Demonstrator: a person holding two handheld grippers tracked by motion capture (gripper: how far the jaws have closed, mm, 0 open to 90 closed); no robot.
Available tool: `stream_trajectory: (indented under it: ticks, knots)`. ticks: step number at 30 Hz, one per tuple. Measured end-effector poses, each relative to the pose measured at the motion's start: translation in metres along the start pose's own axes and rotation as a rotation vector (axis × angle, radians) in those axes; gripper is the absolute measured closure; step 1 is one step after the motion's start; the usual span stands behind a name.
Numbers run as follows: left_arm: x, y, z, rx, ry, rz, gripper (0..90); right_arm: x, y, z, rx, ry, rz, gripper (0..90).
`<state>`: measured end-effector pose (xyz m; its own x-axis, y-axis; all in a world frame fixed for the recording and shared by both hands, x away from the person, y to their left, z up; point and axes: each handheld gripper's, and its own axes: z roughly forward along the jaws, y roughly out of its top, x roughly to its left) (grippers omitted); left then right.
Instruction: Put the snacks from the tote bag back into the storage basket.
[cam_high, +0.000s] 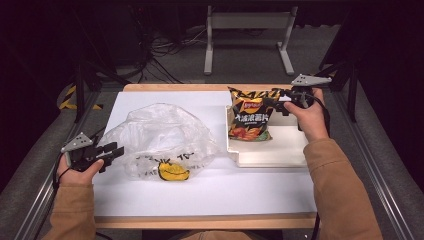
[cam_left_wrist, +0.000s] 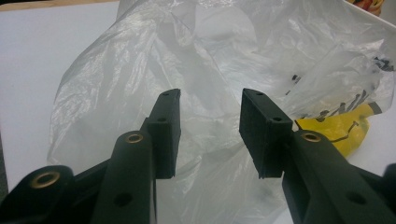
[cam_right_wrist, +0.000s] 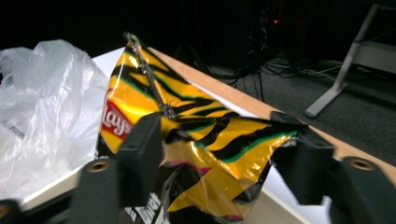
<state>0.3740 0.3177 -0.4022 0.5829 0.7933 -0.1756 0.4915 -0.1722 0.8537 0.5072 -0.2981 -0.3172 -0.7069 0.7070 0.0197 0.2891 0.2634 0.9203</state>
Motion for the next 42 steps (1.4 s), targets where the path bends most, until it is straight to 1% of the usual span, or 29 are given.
stream_trajectory:
  ticks: [3,4,7,10,11,12,13,14,16,18,19,21,23,25,26,27,28,29,30,31,32,33,35,36,38,39,40,41,42]
  knots:
    - [-0.001,0.001,0.002,-0.002,-0.004,0.003,58.9,0.001,0.002,-0.002,-0.013,-0.017,0.001,27.1]
    - [-0.001,0.002,0.002,0.001,-0.007,0.01,58.9,0.001,0.004,-0.004,-0.024,-0.028,-0.001,24.9]
    - [-0.003,0.003,0.002,0.003,-0.012,0.011,58.8,0.002,0.008,-0.01,-0.043,-0.048,-0.007,20.9]
    - [-0.005,0.005,0.002,-0.002,-0.025,0.02,58.7,0.003,0.01,-0.016,-0.05,-0.057,-0.008,20.1]
    - [-0.006,0.006,0.002,0.001,-0.024,0.028,58.6,0.003,0.012,-0.02,-0.046,-0.069,-0.014,20.1]
    - [-0.008,0.006,0.001,-0.002,-0.029,0.028,58.3,0.004,0.013,-0.023,-0.046,-0.077,-0.025,20.1]
    - [-0.01,0.007,0.0,-0.004,-0.034,0.035,57.8,0.006,0.016,-0.03,-0.063,-0.075,-0.022,20.0]
    - [-0.01,0.007,0.0,-0.004,-0.034,0.035,57.7,0.006,0.016,-0.03,-0.063,-0.075,-0.022,20.0]
    - [-0.014,0.009,-0.003,-0.009,-0.038,0.042,57.6,0.009,0.019,-0.038,-0.082,-0.079,-0.036,19.1]
    - [-0.017,0.01,-0.005,-0.014,-0.044,0.047,57.0,0.014,0.021,-0.046,-0.091,-0.068,-0.042,18.9]
    - [-0.018,0.011,-0.006,-0.013,-0.045,0.052,56.6,0.017,0.022,-0.049,-0.092,-0.065,-0.053,18.9]
    - [-0.021,0.012,-0.008,-0.018,-0.047,0.063,55.4,0.024,0.023,-0.056,-0.089,-0.042,-0.066,18.9]
    - [-0.023,0.013,-0.011,-0.02,-0.054,0.06,54.9,0.03,0.024,-0.063,-0.086,-0.032,-0.087,18.6]
    - [-0.025,0.014,-0.013,-0.024,-0.056,0.064,54.4,0.035,0.024,-0.069,-0.091,-0.022,-0.093,18.6]
    - [-0.026,0.014,-0.015,-0.029,-0.058,0.066,54.1,0.042,0.023,-0.077,-0.093,-0.006,-0.101,18.2]
    - [-0.027,0.014,-0.016,-0.032,-0.062,0.066,54.1,0.042,0.023,-0.077,-0.093,-0.006,-0.101,18.2]
    - [-0.028,0.013,-0.019,-0.034,-0.071,0.069,53.9,0.047,0.021,-0.084,-0.095,0.012,-0.102,18.1]
    - [-0.029,0.013,-0.02,-0.037,-0.077,0.07,53.9,0.05,0.02,-0.087,-0.092,0.016,-0.107,18.0]
    - [-0.029,0.013,-0.02,-0.037,-0.077,0.07,53.8,0.05,0.02,-0.087,-0.092,0.016,-0.107,18.0]
    - [-0.029,0.013,-0.021,-0.038,-0.078,0.079,53.8,0.052,0.017,-0.091,-0.092,0.023,-0.109,18.0]
    - [-0.028,0.013,-0.022,-0.045,-0.084,0.087,53.6,0.058,0.012,-0.098,-0.095,0.034,-0.107,18.0]
    - [-0.028,0.013,-0.022,-0.048,-0.085,0.086,53.6,0.06,0.01,-0.101,-0.097,0.032,-0.114,17.9]
    - [-0.028,0.013,-0.022,-0.05,-0.087,0.095,53.6,0.066,0.003,-0.108,-0.106,0.054,-0.116,17.7]
    - [-0.028,0.013,-0.022,-0.047,-0.09,0.093,53.5,0.068,0.0,-0.111,-0.109,0.063,-0.116,17.7]
    - [-0.029,0.013,-0.022,-0.048,-0.092,0.096,53.5,0.07,-0.003,-0.112,-0.11,0.065,-0.118,17.7]
    - [-0.029,0.013,-0.023,-0.05,-0.098,0.101,53.2,0.074,-0.009,-0.116,-0.105,0.069,-0.12,17.3]
    - [-0.029,0.013,-0.023,-0.05,-0.098,0.101,52.9,0.075,-0.011,-0.116,-0.104,0.067,-0.122,17.3]
    - [-0.028,0.012,-0.023,-0.055,-0.112,0.101,52.7,0.077,-0.014,-0.117,-0.102,0.063,-0.121,17.5]
    - [-0.028,0.011,-0.023,-0.056,-0.113,0.101,52.7,0.078,-0.017,-0.118,-0.094,0.059,-0.111,18.4]
